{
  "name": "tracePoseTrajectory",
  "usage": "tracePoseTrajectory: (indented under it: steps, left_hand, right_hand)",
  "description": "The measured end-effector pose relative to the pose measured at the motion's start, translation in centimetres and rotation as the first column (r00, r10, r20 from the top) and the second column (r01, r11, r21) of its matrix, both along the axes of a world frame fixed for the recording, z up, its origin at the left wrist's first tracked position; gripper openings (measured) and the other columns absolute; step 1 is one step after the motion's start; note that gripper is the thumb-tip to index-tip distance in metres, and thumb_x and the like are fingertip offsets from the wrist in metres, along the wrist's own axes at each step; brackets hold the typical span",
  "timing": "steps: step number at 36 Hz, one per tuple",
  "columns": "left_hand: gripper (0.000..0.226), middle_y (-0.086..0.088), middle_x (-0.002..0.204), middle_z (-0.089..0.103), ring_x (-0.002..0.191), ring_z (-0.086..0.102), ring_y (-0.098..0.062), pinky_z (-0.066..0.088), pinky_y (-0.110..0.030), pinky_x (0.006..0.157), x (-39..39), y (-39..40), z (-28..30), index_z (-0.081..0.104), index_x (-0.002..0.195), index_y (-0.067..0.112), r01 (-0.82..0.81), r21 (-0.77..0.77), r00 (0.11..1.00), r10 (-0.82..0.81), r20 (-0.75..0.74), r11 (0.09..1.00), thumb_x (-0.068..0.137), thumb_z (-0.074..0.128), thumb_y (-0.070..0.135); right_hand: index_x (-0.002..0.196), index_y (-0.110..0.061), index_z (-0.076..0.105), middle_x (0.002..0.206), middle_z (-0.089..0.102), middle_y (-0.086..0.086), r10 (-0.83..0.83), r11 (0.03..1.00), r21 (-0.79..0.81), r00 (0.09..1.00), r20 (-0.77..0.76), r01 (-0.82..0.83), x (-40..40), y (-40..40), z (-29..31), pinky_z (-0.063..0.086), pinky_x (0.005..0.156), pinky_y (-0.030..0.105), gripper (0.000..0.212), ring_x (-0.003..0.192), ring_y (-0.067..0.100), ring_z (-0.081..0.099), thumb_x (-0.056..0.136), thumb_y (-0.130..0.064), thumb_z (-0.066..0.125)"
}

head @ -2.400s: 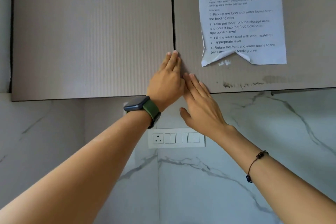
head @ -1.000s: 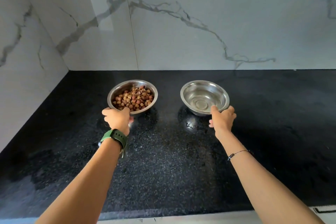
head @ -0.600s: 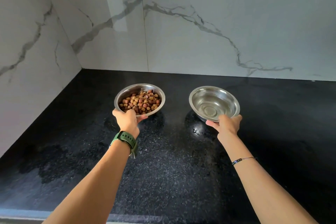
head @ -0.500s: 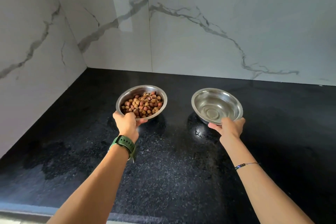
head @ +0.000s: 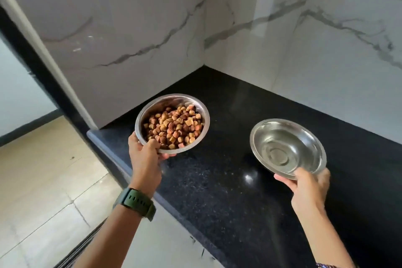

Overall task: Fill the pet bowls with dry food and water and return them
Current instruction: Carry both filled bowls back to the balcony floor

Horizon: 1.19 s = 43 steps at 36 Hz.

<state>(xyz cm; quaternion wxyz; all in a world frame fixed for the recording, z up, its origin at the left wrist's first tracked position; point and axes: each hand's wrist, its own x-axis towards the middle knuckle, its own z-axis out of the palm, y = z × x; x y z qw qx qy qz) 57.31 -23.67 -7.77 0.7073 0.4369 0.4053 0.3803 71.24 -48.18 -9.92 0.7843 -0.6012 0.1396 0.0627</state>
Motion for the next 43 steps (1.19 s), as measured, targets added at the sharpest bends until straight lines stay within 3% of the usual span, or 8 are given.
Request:
tracePoseTrajectory:
  steps: [6,11,16,23,28,31,38,43]
  left_hand:
    - [0.051,-0.009,0.123,0.050,0.107,0.057,-0.028,0.051,-0.019,0.050,-9.0,1.1,1.4,0.039,0.132,0.015,-0.221,0.048,0.974,0.223,-0.045,0.974,0.087,0.041,-0.009]
    - [0.048,-0.005,0.109,0.051,0.086,0.056,-0.020,0.048,-0.013,0.041,-16.7,1.6,1.5,0.042,0.125,0.019,-0.406,0.078,0.910,0.411,-0.057,0.910,0.087,0.038,-0.010]
    - [0.048,-0.001,0.107,0.050,0.087,0.057,-0.019,0.055,-0.017,0.048,-23.8,1.7,0.7,0.040,0.131,0.018,-0.556,0.045,0.827,0.557,-0.078,0.830,0.090,0.039,-0.007]
    - [0.053,-0.010,0.122,0.047,0.101,0.053,-0.029,0.048,-0.013,0.039,-32.8,2.9,-0.1,0.040,0.134,0.020,-0.725,-0.004,0.687,0.723,-0.074,0.688,0.089,0.039,-0.008]
    - [0.052,-0.010,0.113,0.050,0.075,0.055,-0.018,0.043,-0.010,0.035,-38.8,4.3,-0.2,0.045,0.131,0.018,-0.799,-0.002,0.599,0.796,-0.087,0.601,0.086,0.039,-0.010]
    - [0.052,-0.012,0.113,0.051,0.076,0.057,-0.026,0.041,-0.011,0.033,-42.4,5.4,-0.7,0.045,0.129,0.018,-0.837,-0.015,0.545,0.832,-0.101,0.547,0.086,0.039,-0.009]
    - [0.050,-0.001,0.088,0.050,0.049,0.053,-0.016,0.036,-0.010,0.030,-49.3,8.5,-1.1,0.045,0.131,0.008,-0.897,-0.010,0.439,0.889,-0.129,0.442,0.085,0.038,-0.011]
    - [0.051,-0.001,0.087,0.051,0.052,0.052,-0.014,0.037,-0.010,0.030,-52.0,12.2,-1.8,0.046,0.131,0.010,-0.930,-0.023,0.366,0.919,-0.148,0.366,0.085,0.038,-0.011]
  right_hand:
    - [0.109,-0.017,0.043,0.115,0.054,0.017,0.280,0.960,0.002,0.958,0.065,-0.280,-2.8,5.2,1.9,0.055,0.044,0.026,0.042,0.078,0.041,0.062,0.080,0.012,0.039]
    - [0.111,-0.015,0.046,0.110,0.056,0.018,0.490,0.870,0.015,0.867,0.092,-0.494,-6.2,10.4,3.5,0.056,0.046,0.028,0.041,0.065,0.032,0.061,0.081,0.012,0.039]
    - [0.122,-0.014,0.045,0.113,0.054,0.015,0.639,0.767,0.006,0.765,0.079,-0.641,-10.5,15.3,4.7,0.056,0.048,0.028,0.050,0.072,0.034,0.064,0.080,0.012,0.039]
    - [0.127,-0.015,0.044,0.119,0.053,0.014,0.754,0.656,-0.038,0.653,0.068,-0.754,-17.9,21.9,5.0,0.057,0.049,0.029,0.054,0.094,0.031,0.061,0.079,0.010,0.043]
    - [0.127,-0.010,0.045,0.100,0.056,0.008,0.820,0.573,-0.052,0.570,0.056,-0.818,-23.6,26.1,5.2,0.055,0.044,0.027,0.053,0.076,0.027,0.061,0.079,0.012,0.040]
    - [0.121,-0.007,0.047,0.094,0.056,0.008,0.846,0.533,-0.059,0.531,0.044,-0.844,-26.9,28.5,5.1,0.055,0.043,0.028,0.048,0.072,0.028,0.059,0.079,0.014,0.038]
    - [0.127,-0.009,0.043,0.099,0.055,0.011,0.897,0.443,-0.047,0.443,0.009,-0.895,-33.5,34.6,4.2,0.053,0.040,0.025,0.054,0.063,0.027,0.059,0.079,0.015,0.037]
    - [0.117,-0.008,0.048,0.097,0.054,0.012,0.937,0.346,-0.068,0.348,-0.014,-0.936,-36.3,39.5,3.2,0.055,0.042,0.027,0.044,0.075,0.030,0.058,0.079,0.013,0.038]
